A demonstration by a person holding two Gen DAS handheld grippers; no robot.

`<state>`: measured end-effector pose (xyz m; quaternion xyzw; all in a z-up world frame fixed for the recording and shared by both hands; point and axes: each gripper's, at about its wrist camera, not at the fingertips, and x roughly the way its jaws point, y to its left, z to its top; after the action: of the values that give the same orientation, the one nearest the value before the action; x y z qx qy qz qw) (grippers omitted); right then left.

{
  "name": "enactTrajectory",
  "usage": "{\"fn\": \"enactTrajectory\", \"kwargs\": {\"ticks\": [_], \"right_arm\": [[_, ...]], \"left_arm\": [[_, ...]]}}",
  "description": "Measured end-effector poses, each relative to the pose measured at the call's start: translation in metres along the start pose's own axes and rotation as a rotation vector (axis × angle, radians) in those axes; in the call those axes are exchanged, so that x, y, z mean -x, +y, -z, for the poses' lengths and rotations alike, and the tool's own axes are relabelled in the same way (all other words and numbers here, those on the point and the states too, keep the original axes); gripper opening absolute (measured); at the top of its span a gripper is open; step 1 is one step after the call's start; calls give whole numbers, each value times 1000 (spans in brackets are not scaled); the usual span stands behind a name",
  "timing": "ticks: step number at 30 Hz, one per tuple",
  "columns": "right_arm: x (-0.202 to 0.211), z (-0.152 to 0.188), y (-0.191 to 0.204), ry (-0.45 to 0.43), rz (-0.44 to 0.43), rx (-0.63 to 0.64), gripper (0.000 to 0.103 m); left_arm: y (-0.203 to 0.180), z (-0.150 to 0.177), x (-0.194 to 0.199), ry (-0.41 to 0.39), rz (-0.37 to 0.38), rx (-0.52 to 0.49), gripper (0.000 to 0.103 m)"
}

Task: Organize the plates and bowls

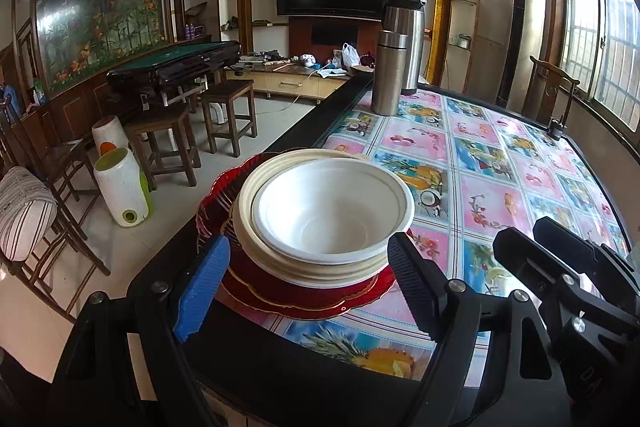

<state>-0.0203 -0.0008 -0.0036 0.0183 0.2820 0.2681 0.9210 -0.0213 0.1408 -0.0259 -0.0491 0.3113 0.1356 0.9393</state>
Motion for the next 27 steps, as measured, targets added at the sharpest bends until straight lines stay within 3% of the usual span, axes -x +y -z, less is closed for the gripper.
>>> {"fn": "enactTrajectory", "kwargs": {"ticks": [6,17,27], "right_arm": [[2,1,-5,-4,9,-14,58],[-1,7,-3,16,5,-22,58],[-3,9,16,26,-25,12,58]], "left_arm": [[2,5,-7,34,-10,-20,82],[30,11,-11,54,-25,49,82],[37,7,9,-34,6,42,82]]}}
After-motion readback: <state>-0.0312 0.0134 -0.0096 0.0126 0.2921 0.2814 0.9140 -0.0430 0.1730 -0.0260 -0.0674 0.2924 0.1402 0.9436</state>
